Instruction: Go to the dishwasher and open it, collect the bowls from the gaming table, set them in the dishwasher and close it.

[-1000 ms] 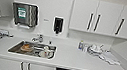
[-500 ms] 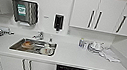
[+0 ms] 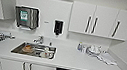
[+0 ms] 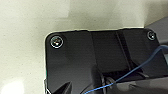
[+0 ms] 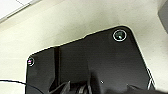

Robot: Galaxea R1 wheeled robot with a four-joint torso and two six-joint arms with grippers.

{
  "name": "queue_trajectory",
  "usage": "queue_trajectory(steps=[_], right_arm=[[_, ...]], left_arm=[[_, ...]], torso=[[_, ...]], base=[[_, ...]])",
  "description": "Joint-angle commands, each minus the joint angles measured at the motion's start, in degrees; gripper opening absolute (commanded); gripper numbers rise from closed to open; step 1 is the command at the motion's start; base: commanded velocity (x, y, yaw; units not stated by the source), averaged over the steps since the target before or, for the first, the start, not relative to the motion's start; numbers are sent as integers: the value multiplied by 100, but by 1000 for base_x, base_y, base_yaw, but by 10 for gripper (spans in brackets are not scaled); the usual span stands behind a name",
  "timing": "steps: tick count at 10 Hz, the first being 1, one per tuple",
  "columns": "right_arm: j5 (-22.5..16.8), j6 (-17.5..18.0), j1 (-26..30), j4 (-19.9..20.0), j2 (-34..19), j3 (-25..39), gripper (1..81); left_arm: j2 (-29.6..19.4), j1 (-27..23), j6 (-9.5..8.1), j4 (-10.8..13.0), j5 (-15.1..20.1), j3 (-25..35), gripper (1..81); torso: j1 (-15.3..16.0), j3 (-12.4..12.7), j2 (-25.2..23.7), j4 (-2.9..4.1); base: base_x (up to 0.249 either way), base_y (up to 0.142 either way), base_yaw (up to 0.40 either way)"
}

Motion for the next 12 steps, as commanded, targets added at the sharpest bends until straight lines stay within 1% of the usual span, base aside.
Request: queue_trajectory(steps=[1, 3, 9, 10, 11, 12], right_arm=[[-240, -12, 255, -74, 22, -14, 811], [-240, -12, 255, -74, 40, -14, 811], [-240, -20, 264, -74, 40, -14, 811], [-240, -20, 264, -74, 31, -14, 811], [-240, -20, 264, -74, 40, -14, 811], [-240, -20, 264, -74, 40, -14, 811]], left_arm=[[10, -257, 43, -31, 263, -21, 811], [10, -257, 43, -31, 263, -21, 811], [10, -257, 43, -31, 263, -21, 811], [19, -257, 43, -31, 263, -21, 811], [27, -257, 43, -31, 263, -21, 811], [27, -257, 43, -31, 263, -21, 811]], torso=[[-358, -2, 557, 0], [-603, 66, 936, 0], [-1389, 70, 2188, 0], [-1389, 70, 2424, 0], [-1389, 70, 2540, 0], [-1279, 70, 2269, 0]], base=[[0, 0, 0], [0, 0, 0], [0, 0, 0], [0, 0, 0], [0, 0, 0], [0, 0, 0]])
